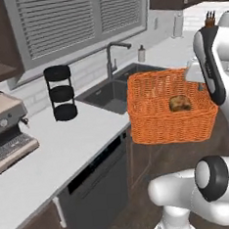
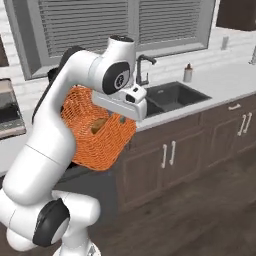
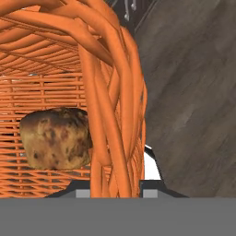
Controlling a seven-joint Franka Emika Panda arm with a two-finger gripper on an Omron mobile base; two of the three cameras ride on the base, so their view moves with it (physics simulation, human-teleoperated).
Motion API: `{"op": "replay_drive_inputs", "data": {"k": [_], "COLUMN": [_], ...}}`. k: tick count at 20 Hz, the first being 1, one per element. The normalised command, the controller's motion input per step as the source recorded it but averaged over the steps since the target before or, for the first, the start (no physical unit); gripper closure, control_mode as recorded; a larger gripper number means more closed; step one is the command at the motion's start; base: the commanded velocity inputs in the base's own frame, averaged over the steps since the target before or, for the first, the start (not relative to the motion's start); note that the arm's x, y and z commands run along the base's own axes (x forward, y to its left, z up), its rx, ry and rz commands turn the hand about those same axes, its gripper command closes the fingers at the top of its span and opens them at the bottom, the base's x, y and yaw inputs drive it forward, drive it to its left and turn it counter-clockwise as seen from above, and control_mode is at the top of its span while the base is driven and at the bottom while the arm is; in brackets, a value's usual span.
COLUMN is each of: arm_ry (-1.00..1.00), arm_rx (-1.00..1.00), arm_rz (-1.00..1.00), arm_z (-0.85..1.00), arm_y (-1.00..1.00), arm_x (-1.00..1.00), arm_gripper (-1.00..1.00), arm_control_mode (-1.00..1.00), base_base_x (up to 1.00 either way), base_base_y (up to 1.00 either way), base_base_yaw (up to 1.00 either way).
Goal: Open the cabinet, pick up the bread from the cabinet and place it in the basket. Then move the basket to the dining counter.
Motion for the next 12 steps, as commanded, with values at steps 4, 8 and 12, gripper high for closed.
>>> {"op": "replay_drive_inputs", "data": {"k": [4, 8, 12], "arm_ry": [0.00, 0.00, 0.00], "arm_rx": [0.00, 0.00, 0.00], "arm_rz": [0.00, 0.00, 0.00], "arm_z": [0.00, 0.00, 0.00], "arm_y": [0.00, 0.00, 0.00], "arm_x": [0.00, 0.00, 0.00], "arm_gripper": [1.00, 1.00, 1.00], "arm_control_mode": [1.00, 1.00, 1.00], "base_base_x": [-0.02, -0.01, 0.00], "base_base_y": [0.00, 0.00, 0.00], "base_base_yaw": [-1.00, -1.00, -1.00]}}
